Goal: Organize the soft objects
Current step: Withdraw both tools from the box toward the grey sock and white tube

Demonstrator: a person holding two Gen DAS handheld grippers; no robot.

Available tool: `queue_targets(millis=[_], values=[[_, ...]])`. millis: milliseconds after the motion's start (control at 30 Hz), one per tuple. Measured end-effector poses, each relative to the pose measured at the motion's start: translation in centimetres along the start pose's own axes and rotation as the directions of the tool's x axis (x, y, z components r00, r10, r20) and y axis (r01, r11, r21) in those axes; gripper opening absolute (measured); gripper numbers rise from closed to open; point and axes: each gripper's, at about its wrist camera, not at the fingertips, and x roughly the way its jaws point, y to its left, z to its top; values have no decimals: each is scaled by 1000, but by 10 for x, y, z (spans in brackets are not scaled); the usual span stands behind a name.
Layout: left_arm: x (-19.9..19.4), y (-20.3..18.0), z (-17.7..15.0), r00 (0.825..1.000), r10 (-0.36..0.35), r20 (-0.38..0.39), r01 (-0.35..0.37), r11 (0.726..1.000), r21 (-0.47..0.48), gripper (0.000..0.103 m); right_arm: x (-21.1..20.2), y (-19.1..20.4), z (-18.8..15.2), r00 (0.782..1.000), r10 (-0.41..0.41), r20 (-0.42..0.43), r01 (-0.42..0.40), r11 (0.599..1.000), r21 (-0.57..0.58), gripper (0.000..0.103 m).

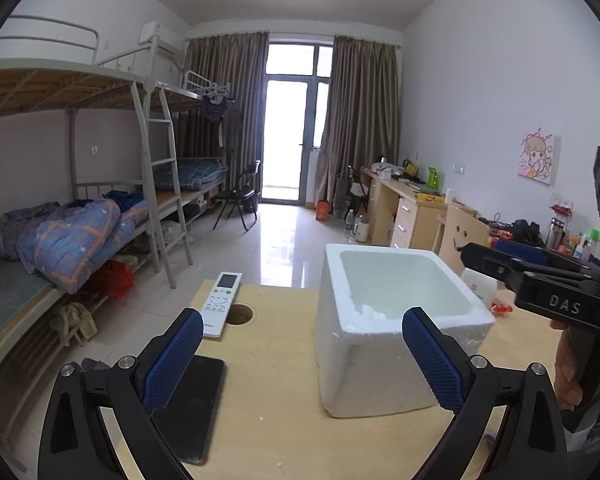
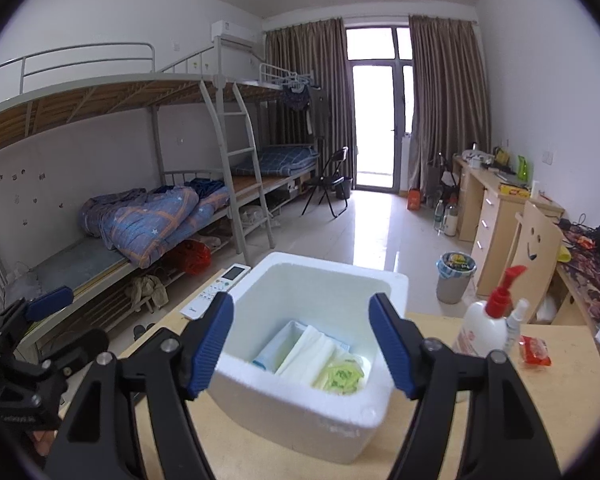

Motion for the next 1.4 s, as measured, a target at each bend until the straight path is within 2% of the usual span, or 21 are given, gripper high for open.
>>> queue_targets(millis=[167,300,433,867,1167,1400], values=[[-16,-16,-7,1000,13,25,-14,998,67,100,-25,2,-12,999,-19,36,19,1000,-7,74],[-27,-24,-12,999,-38,18,36,997,75,100,-46,3,-18,998,-16,60,15,1000,9,74],[-38,-30,-19,998,-53,22,50,993,104,100,-69,1,-24,996,-19,92,18,1000,21,74],[-73,-42,-37,995,-94,25,93,994,64,100,-107,-1,-52,993,-20,120,11,997,74,74],[-91,-47,-51,988,-140,71,139,990,15,100,-129,-1,-78,989,-59,132,44,992,116,74],[-101,-58,-68,981,-168,99,165,985,43,100,-143,-6,-96,988,-79,134,56,984,168,74]])
